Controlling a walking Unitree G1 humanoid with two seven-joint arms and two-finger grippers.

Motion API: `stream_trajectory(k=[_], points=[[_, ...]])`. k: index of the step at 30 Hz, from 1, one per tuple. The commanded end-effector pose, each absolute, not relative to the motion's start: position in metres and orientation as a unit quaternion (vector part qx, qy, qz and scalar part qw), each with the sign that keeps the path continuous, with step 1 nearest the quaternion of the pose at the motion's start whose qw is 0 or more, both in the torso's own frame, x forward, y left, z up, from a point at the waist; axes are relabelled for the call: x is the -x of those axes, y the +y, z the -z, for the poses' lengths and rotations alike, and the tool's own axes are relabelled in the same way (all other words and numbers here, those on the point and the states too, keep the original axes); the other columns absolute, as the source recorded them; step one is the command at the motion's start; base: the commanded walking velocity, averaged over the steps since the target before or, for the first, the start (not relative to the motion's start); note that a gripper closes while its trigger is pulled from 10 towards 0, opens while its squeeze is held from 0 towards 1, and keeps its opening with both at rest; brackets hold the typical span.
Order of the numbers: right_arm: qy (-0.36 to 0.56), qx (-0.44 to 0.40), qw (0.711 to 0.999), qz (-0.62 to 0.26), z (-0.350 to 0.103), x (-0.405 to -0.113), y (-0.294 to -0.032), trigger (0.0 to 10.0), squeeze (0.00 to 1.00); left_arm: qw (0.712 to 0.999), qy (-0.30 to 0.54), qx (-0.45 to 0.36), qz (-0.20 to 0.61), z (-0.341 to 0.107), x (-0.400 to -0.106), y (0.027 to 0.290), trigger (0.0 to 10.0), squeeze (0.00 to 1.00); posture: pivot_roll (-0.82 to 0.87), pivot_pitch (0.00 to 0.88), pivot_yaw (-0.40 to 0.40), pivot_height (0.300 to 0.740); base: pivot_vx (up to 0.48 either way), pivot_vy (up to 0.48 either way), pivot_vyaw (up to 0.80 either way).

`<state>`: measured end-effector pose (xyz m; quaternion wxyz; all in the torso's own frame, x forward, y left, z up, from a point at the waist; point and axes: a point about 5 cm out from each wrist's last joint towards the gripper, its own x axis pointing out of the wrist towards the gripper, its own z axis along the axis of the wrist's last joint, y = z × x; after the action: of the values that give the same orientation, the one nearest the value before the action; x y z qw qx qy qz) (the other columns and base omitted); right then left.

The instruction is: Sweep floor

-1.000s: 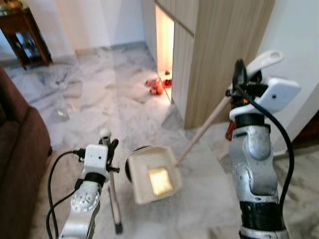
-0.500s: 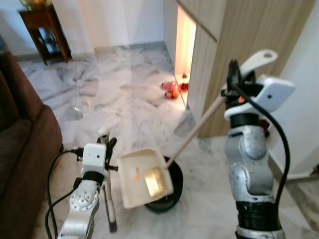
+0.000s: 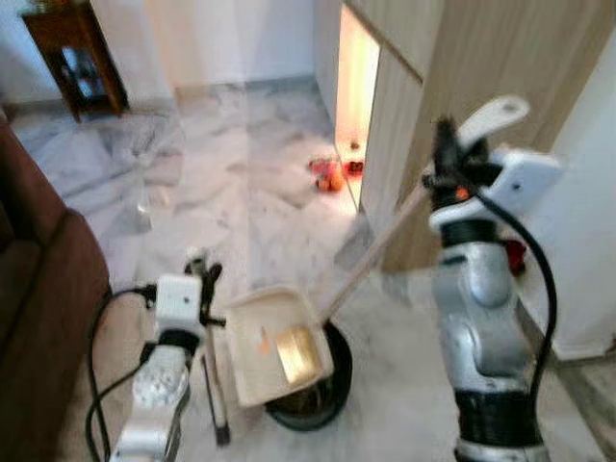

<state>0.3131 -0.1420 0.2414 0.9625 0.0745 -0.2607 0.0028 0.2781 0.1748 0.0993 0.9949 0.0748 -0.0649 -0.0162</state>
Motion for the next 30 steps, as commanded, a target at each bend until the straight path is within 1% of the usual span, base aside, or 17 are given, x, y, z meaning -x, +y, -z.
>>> stream_trajectory(k=[1,4,14,30], points=[[-0.299,-0.090,0.950,-0.019,-0.259,-0.308,-0.133,10.0,0.00,0.992,-0.092,-0.084,0.009,-0.110,-0.280,0.179,10.0,0.00,0.14,0.005,0.016,0.740,0.319,0.000,0.00],[-0.298,-0.091,0.950,-0.020,-0.258,-0.309,-0.133,10.0,0.00,0.992,-0.093,-0.083,0.009,-0.110,-0.280,0.179,10.0,0.00,0.14,0.006,0.016,0.740,0.306,0.000,0.00],[-0.304,-0.086,0.949,-0.026,-0.260,-0.307,-0.130,10.0,0.00,0.992,-0.096,-0.081,0.012,-0.111,-0.280,0.177,10.0,0.00,0.14,0.012,0.017,0.740,0.000,0.000,0.00],[-0.350,-0.047,0.930,-0.098,-0.272,-0.294,-0.090,10.0,0.00,0.992,-0.097,-0.080,0.015,-0.111,-0.279,0.175,10.0,0.00,0.14,0.020,0.017,0.740,0.000,0.000,0.00]])
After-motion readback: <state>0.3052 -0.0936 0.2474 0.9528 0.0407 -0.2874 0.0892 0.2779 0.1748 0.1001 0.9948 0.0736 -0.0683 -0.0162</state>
